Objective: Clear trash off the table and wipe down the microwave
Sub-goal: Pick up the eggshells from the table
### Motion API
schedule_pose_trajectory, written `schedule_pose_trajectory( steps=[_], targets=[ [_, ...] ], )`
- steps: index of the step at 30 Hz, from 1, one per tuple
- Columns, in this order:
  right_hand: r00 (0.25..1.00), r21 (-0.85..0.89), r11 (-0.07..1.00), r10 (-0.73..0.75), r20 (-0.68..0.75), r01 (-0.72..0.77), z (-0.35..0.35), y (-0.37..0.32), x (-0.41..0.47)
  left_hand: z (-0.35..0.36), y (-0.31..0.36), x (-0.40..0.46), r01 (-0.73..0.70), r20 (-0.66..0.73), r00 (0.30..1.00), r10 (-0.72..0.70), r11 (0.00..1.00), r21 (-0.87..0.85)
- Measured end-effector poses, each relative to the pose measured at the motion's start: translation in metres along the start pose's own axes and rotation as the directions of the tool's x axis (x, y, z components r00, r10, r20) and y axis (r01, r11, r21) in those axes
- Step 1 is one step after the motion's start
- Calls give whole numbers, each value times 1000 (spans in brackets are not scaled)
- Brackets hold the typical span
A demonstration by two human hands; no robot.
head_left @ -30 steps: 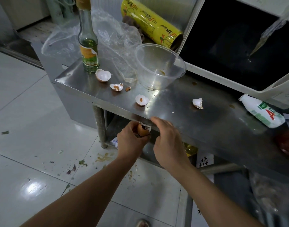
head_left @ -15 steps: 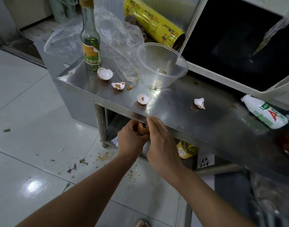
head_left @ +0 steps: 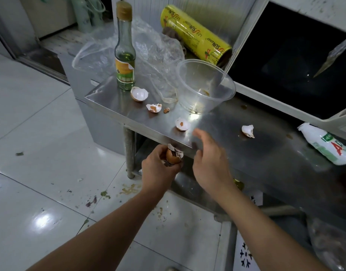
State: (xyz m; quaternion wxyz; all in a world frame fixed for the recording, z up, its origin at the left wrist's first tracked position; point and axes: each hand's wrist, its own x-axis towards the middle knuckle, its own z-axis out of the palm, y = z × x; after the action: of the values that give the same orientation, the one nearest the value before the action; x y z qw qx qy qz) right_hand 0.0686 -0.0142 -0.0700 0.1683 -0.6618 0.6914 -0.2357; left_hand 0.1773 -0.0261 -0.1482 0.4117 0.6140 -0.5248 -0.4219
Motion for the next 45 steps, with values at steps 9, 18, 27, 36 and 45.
schedule_pose_trajectory(
  steps=[9,18,27,36,45],
  targets=[
    [989,12,991,135,64,-136,7,-11,64,-38,11,5,19,-29,999,-19,1000,-8],
    [989,-19,989,147,-13,-148,20,-18,76,-72,17,21,-8,-40,999,7,1000,-16],
    [996,119,993,31,-79,-22,27,-65,109,-97,22,42,1,-71,997,0,1000,9],
    [999,174,985,3,-35,3,56,-95,144,-121,29,64,5,-72,997,-6,1000,-21],
    [1000,116,993,1,3,-2,56,-86,144,-137,20,75,-10,-65,998,7,999,-39]
  ],
)
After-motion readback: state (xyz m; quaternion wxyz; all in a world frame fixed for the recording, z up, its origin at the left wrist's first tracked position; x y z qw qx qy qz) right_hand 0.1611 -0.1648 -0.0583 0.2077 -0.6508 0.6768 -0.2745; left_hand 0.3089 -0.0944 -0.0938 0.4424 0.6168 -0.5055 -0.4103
